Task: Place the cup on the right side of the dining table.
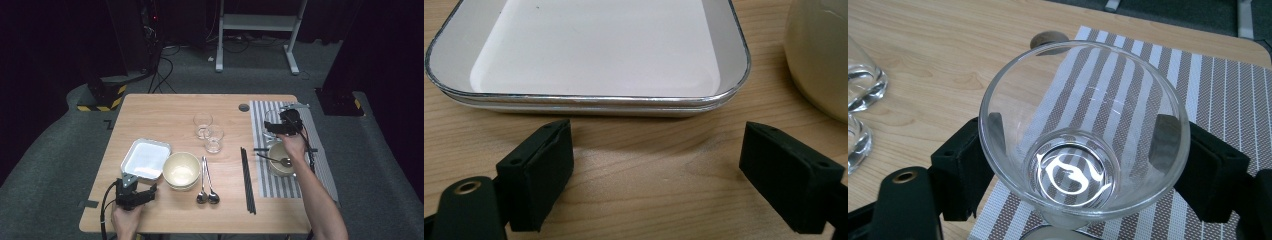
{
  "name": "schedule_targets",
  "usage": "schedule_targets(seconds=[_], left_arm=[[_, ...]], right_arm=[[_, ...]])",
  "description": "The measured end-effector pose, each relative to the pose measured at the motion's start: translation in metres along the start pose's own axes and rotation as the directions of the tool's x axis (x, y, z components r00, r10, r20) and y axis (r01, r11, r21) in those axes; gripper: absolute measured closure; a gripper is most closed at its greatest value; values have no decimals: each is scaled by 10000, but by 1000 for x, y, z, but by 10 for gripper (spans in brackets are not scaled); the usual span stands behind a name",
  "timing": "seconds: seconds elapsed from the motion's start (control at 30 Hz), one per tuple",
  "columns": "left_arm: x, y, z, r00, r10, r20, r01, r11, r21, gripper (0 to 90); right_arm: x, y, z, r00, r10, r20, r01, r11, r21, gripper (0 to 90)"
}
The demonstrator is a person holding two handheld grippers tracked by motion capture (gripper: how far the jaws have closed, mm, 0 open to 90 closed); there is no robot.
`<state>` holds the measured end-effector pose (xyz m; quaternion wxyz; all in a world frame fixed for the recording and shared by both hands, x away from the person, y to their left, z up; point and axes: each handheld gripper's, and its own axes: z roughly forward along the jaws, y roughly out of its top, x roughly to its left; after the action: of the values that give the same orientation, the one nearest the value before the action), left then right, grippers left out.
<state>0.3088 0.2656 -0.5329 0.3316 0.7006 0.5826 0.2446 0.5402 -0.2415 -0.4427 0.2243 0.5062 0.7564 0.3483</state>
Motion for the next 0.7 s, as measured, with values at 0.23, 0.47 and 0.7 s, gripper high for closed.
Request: schedule_targets(seconds=[0.23, 0.47, 0.7], left_arm=[[-1, 1, 1, 9999, 5, -112, -5, 10000, 8, 146], [-3, 1, 2, 9994, 185, -296, -183, 9998, 87, 146], [-4, 1, 3, 9993, 193, -316, -190, 9998, 91, 145]], right_arm=[[0, -2, 10, 9999, 145, 18, -146, 9996, 258, 191], [-2, -3, 15, 9996, 286, 68, -288, 9987, 410, 191], [-2, -4, 22, 9994, 313, 153, -322, 9976, 615, 190]])
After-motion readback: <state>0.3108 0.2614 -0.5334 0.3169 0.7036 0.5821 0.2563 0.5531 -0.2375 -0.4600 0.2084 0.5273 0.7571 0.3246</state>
